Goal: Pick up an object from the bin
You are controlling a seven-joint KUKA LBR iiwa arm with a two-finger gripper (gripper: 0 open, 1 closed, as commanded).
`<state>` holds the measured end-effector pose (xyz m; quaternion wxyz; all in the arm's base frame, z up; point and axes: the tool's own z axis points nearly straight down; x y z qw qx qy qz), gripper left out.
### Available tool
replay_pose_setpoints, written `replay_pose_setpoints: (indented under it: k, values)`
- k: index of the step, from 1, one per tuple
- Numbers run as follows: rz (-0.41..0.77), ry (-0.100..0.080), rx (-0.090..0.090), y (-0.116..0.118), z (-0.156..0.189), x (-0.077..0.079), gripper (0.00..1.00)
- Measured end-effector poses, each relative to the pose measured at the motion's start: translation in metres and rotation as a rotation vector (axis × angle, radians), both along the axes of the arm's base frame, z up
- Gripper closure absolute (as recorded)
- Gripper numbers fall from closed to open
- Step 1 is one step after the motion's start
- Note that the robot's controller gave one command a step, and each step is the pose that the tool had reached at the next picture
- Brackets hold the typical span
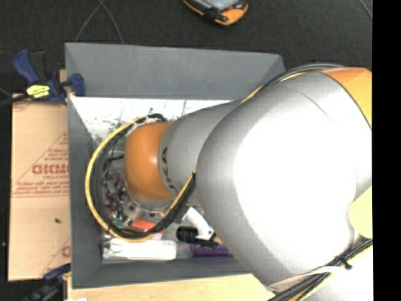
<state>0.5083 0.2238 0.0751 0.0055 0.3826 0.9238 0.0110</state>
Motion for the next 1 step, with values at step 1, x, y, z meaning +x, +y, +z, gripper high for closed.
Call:
replay_pose_setpoints:
  k: [1]
  values:
    - [-0.001, 0.000, 0.000, 0.0000, 0.0000, 0.0000, 1.00]
